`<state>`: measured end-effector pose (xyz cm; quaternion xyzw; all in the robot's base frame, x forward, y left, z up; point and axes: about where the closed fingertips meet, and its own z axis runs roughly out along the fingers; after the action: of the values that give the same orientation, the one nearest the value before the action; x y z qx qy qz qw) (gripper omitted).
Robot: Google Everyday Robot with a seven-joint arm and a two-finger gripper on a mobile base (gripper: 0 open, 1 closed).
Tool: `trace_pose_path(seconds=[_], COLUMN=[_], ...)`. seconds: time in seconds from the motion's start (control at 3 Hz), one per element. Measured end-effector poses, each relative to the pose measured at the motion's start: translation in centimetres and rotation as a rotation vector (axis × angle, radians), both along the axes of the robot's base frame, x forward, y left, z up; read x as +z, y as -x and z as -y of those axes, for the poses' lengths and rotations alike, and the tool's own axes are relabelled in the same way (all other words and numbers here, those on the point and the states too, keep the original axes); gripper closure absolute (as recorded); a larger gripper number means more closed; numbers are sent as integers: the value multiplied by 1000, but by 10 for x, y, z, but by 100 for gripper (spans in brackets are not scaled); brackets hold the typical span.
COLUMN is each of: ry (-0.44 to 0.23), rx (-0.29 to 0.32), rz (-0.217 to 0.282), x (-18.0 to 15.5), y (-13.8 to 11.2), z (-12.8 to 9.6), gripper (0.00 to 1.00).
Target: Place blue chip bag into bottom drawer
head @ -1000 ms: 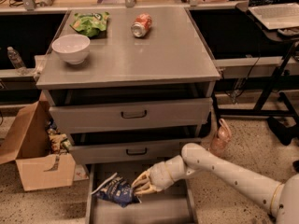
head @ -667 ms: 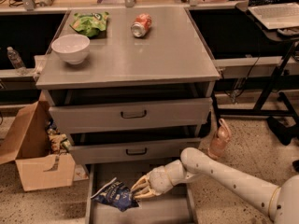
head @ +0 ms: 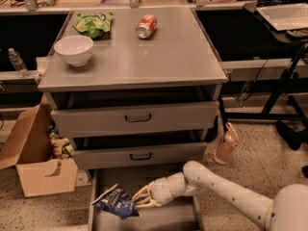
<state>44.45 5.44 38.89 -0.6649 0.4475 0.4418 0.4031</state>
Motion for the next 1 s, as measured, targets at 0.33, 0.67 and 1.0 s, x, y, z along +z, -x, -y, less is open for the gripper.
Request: trace_pose_path(seconds=[0.33, 0.67, 1.0], ry=[-61, -76, -73], rx=[-50, -152, -210], rz=[19, 17, -10], x=[-40, -83, -113], y=[-3, -11, -25], z=[-6, -2, 3], gripper=[100, 100, 100])
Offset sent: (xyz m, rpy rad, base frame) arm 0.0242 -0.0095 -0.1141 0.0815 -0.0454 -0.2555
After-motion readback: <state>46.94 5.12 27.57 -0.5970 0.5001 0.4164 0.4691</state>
